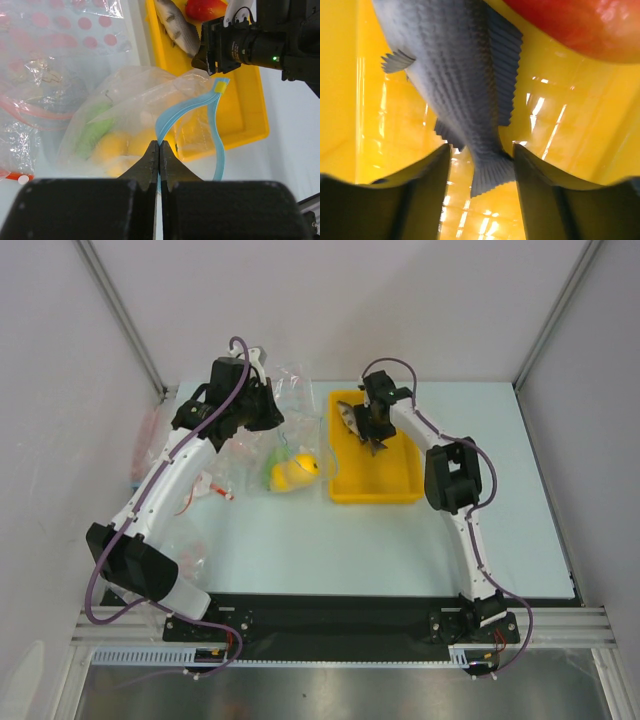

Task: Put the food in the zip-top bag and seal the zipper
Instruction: Pick up the fake fish from the bin, then place the fake fish in the zipper food storage bag, then pick up the fake fruit from the bin, then place the fake fruit in the zipper food storage bag, then place the zipper food storage bag at the center of the board.

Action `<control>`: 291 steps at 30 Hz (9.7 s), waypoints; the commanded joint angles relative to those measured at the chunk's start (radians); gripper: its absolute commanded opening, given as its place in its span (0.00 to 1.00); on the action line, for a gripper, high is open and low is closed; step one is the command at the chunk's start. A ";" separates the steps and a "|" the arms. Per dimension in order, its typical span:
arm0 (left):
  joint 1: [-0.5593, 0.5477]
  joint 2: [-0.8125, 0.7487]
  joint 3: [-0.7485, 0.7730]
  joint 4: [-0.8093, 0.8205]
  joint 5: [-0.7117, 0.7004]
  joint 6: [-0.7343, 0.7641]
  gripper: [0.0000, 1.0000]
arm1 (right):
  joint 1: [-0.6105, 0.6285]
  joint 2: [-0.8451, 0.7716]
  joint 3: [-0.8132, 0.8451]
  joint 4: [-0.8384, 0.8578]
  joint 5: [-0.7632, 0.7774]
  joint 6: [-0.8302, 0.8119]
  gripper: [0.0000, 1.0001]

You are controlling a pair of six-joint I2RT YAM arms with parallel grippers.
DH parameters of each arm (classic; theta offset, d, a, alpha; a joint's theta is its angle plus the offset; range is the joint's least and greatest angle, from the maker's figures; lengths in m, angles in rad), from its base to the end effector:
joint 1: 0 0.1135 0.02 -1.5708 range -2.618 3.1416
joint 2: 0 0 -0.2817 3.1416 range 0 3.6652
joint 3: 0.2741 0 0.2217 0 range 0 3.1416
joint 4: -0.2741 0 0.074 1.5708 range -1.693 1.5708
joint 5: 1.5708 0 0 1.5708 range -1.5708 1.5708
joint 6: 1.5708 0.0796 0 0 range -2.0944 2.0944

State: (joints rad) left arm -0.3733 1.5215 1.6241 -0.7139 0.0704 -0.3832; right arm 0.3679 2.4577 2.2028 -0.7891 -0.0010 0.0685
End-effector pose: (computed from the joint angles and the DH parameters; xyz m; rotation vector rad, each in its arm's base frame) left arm 0.3126 -0.1284 0.3884 0.0298 2.2253 -0.5004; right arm 0.5013 0.1933 0.1630 -0.3916 2.5939 0.1544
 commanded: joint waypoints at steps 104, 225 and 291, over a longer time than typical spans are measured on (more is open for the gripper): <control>-0.026 -0.126 -0.105 0.220 0.253 -0.109 0.00 | 0.059 -0.511 -0.236 0.128 -0.709 0.542 0.59; 0.005 -0.198 -0.170 0.139 0.198 -0.166 0.00 | 0.362 -0.919 -0.902 0.655 -0.228 0.209 0.99; -0.190 -0.446 -0.540 0.217 0.347 -0.124 0.01 | 0.554 -0.873 -0.575 0.054 0.087 0.639 0.45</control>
State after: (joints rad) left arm -0.5541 1.1126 1.0805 -0.5362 0.4213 -0.4904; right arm 0.9440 1.6615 1.6291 -0.8143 0.1253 0.7254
